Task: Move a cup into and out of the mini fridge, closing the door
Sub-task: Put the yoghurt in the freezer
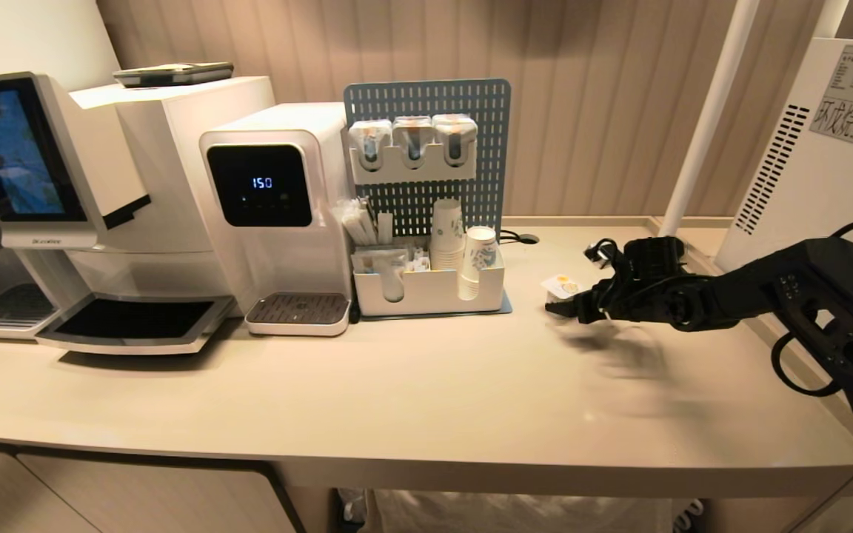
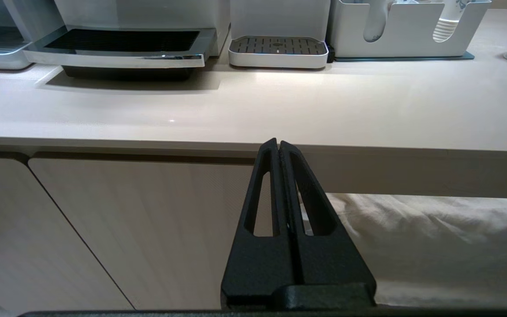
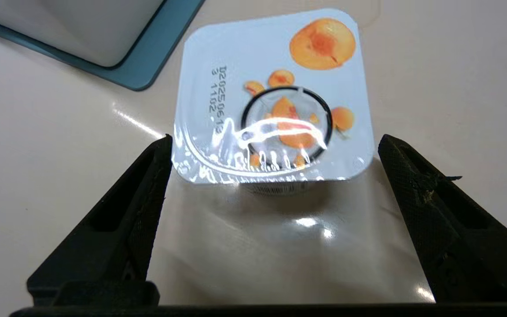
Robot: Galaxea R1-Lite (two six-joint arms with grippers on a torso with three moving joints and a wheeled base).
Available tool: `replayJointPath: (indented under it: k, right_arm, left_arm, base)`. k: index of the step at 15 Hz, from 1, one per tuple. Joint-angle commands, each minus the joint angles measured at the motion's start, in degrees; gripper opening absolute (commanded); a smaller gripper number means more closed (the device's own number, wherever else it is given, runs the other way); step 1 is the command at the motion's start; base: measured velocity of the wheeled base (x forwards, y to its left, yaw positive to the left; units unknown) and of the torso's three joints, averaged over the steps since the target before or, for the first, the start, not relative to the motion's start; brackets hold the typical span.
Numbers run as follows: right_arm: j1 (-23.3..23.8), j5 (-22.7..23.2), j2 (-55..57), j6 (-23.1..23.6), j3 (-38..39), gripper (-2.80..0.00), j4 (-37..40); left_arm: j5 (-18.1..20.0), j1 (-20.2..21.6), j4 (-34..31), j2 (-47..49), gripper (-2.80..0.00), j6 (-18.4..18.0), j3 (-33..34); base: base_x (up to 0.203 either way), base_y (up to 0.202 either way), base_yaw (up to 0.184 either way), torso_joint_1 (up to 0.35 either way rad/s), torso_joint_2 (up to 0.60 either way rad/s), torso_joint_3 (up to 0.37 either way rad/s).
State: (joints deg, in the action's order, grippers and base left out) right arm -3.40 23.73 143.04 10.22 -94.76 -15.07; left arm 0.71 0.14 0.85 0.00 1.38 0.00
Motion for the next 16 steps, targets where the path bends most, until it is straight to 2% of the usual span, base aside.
replayJointPath:
  k: [1, 3, 9, 10, 16]
  right_arm:
    - [-1.1, -1.0, 2.8, 0.1, -6.1, 0.00, 3.5]
    - [-2.2, -3.6, 4.3, 0.6, -8.3, 0.00, 4.9]
    - [-2.4, -4.0, 4.5, 0.5, -9.6, 0.00, 6.5]
    - [-2.4, -4.0, 4.5, 0.4, -9.5, -2.80, 6.4]
    - [-2.0, -3.9, 4.1, 0.2, -9.1, -2.80, 6.5]
  left_arm:
    - [0.0, 0.0, 0.0, 0.1, -2.80, 0.0, 0.0]
    - [0.0, 0.0, 0.0, 0.1, -2.80, 0.0, 0.0]
    - [0.0, 0.0, 0.0, 0.1, -2.80, 0.0, 0.0]
    - [0.0, 0.0, 0.0, 0.1, -2.80, 0.0, 0.0]
    - [0.0, 0.0, 0.0, 0.1, -2.80, 0.0, 0.0]
  base:
    - [0.000, 0.000, 0.000, 0.000, 0.00, 0.000]
    - [0.000, 0.000, 0.000, 0.000, 0.00, 0.000]
    - [0.000, 0.000, 0.000, 0.000, 0.00, 0.000]
    - [0.000, 0.000, 0.000, 0.000, 0.00, 0.000]
    - [0.000, 0.000, 0.000, 0.000, 0.00, 0.000]
